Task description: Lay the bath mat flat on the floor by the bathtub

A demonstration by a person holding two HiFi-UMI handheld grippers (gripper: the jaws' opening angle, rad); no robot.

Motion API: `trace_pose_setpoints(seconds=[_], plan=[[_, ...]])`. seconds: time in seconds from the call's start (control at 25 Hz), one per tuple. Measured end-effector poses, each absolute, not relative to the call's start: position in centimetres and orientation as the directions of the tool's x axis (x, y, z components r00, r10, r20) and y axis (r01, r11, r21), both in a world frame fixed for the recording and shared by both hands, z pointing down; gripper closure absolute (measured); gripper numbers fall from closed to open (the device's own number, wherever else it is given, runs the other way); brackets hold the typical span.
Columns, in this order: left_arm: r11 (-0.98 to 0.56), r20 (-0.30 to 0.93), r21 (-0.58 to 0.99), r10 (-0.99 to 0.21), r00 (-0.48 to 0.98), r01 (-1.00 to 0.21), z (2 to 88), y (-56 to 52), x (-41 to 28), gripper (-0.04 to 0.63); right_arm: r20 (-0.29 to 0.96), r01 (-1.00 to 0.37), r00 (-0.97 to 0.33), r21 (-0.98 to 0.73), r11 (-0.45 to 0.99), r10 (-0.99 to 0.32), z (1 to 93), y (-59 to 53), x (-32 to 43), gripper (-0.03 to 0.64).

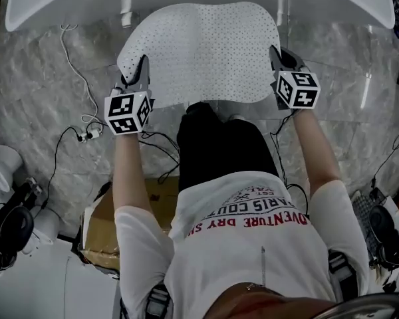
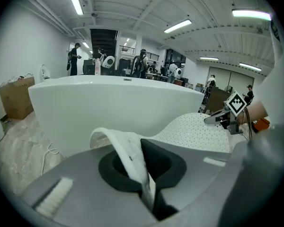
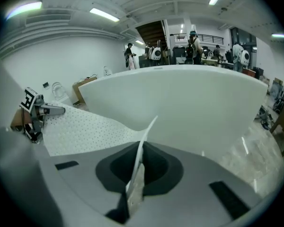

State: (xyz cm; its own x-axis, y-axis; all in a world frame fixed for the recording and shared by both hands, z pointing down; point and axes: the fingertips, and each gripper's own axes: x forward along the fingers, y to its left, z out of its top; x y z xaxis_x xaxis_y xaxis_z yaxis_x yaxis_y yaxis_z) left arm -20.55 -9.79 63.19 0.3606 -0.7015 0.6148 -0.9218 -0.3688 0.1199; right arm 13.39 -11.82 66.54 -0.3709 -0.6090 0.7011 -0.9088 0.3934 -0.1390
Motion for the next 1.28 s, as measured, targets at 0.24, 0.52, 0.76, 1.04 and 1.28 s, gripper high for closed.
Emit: trace_pose_setpoints(seconds=[0.24, 0.52, 0.76, 1.04, 1.28], plan=[[-0.314, 0.630, 0.141, -0.703, 0.330, -0.939, 76.0, -10.0, -20.7, 0.578, 0.685, -0.906, -0.381, -0.143, 0.398, -0.621, 78.6, -12.6, 13.7, 0.603], [-0.344, 0.618, 0.111, -0.711, 0.336, -0.932, 85.3, -11.2, -20.4, 0.577, 0.662, -0.907, -0.384, -0.140, 0.397, -0.643, 87.9, -14.1, 14.1, 0.603], [-0.359, 0.598, 0.090, -0.727, 0.338, -0.929, 88.5, -13.1, -20.6, 0.577, 0.680, -0.922, -0.350, -0.130, 0.364, -0.644, 91.4, -14.9, 15.8, 0.603], [-0.386, 0.647, 0.099, -0.675, 0.355, -0.917, 92.9, -13.9, -19.5, 0.577, 0.744, -0.920, -0.303, -0.067, 0.386, -0.595, 95.6, -15.1, 16.4, 0.603], [-0.318, 0.717, 0.099, -0.634, 0.289, -0.943, 98.7, -13.4, -21.2, 0.577, 0.810, -0.920, -0.239, -0.012, 0.391, -0.536, 99.8, -14.7, 17.8, 0.603]])
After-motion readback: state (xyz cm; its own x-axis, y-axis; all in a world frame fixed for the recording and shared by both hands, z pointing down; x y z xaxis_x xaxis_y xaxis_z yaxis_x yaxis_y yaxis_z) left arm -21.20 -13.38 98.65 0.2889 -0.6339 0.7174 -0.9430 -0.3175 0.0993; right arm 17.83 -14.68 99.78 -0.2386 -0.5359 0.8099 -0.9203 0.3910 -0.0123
